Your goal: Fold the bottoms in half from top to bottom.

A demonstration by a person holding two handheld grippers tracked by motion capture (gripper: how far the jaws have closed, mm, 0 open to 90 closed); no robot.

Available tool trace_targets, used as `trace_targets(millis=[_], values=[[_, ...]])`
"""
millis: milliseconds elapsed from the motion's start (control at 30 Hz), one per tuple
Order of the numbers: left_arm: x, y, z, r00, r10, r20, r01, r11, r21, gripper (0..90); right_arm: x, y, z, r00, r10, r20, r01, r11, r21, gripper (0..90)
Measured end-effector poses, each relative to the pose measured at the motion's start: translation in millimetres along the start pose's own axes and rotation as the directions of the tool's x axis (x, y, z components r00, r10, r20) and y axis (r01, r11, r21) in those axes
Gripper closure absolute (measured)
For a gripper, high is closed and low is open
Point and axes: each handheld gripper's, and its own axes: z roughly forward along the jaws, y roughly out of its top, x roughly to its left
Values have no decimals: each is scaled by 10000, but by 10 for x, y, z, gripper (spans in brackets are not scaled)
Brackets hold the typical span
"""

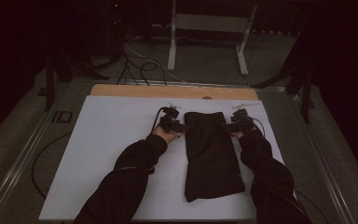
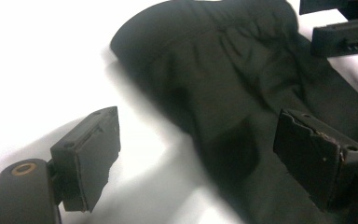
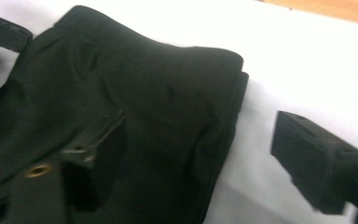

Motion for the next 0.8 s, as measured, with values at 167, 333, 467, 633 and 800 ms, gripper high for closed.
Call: trace_targets(millis=[167, 333, 467, 633, 800], values=[[54, -1, 13, 9997, -186, 159, 190, 9995, -244, 247, -17, 28, 59, 9999, 129, 30, -130, 9998, 172, 290], [70, 8, 41, 9994, -206, 283, 214, 9994, -284, 361, -6, 33, 143, 9996, 150, 227, -160, 9989, 445, 300], [51, 13, 68, 9993, -60, 361, 67, 9998, -183, 451, 12, 19, 187, 9987, 49, 498, -82, 9977, 671, 305], [34, 17, 87, 10000, 8, 37, -8, 9999, -173, 597, 9, 2, 201, 9977, 69, 678, -121, 9970, 764, 335], [32, 14, 88, 9999, 125, 31, -125, 9999, 11, 738, 42, 6, 199, 9985, -50, 539, 5, 9966, 824, 424]])
